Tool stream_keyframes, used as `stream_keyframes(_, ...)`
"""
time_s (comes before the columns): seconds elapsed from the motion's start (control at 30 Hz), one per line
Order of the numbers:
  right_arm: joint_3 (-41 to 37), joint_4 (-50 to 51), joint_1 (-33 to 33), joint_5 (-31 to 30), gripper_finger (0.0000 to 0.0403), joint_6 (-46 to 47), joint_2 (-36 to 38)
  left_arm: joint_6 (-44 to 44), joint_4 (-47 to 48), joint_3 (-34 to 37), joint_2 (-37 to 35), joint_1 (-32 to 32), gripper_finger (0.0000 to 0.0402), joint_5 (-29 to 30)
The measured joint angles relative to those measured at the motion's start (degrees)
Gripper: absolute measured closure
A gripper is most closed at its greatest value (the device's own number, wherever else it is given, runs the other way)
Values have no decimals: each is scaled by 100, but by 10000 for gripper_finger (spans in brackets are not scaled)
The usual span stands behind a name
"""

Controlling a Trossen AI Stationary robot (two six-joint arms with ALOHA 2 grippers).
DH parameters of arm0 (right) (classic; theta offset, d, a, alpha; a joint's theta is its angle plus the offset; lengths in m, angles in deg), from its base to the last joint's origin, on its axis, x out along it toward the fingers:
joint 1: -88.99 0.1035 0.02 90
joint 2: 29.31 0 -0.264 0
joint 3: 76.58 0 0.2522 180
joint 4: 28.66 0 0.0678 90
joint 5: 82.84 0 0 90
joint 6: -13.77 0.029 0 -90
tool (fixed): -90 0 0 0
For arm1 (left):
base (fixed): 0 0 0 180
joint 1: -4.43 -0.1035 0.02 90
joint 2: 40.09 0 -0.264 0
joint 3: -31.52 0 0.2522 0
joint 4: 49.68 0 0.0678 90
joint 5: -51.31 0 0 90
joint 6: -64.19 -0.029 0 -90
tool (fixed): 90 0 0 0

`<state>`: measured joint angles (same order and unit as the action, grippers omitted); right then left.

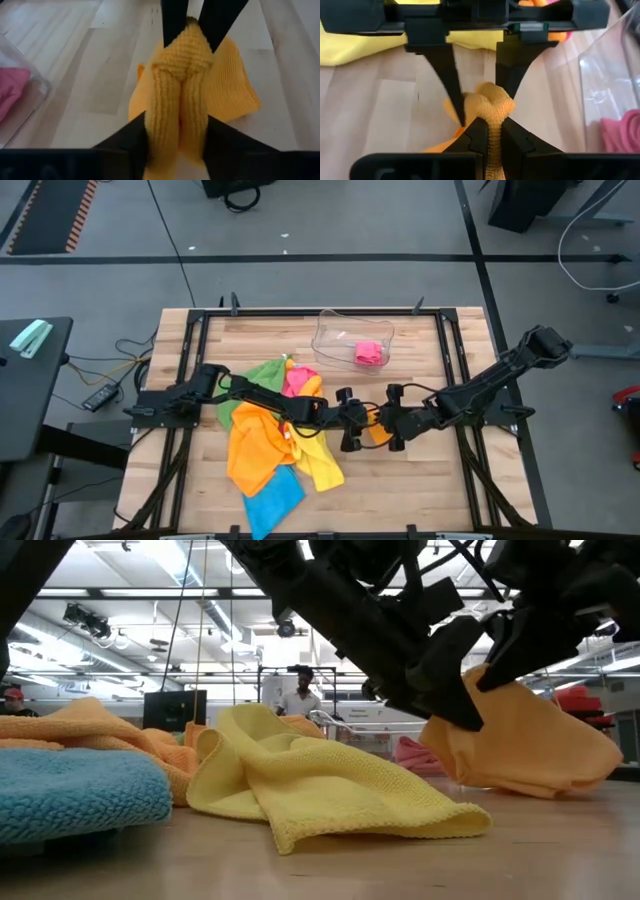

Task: Fold microfiber towels
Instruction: Fold the right orange microfiber cloth, then put the right orange microfiber cloth into the transparent bin

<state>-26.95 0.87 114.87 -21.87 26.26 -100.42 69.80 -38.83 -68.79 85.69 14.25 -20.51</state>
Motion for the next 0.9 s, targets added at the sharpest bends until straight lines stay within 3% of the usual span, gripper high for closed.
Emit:
stream_keyframes(0.17, 2, -2, 16, 174, 363, 33, 5, 209, 144, 0, -22, -39, 359, -487)
stream_keyframes(0.23, 8, 5, 14, 257, 356, 33, 25, 345, 133, 1, -92, -69, 383, -855)
stream_keyframes(0.4, 13, 137, -32, 508, 306, 84, 419, 1061, 209, -22, -266, -187, 371, -1400)
stream_keyframes(0.6, 13, 319, -32, 714, 240, 244, 1318, 1775, 7, -17, -319, -414, 383, -2534)
stream_keyframes(0.77, 17, 446, -21, 1105, 222, 498, 2045, 1946, -178, -17, -483, -466, 381, -2872)
stream_keyframes(0.9, 20, 463, 6, 1381, 221, 508, 2221, 1945, -213, -19, -684, -499, 376, -2904)
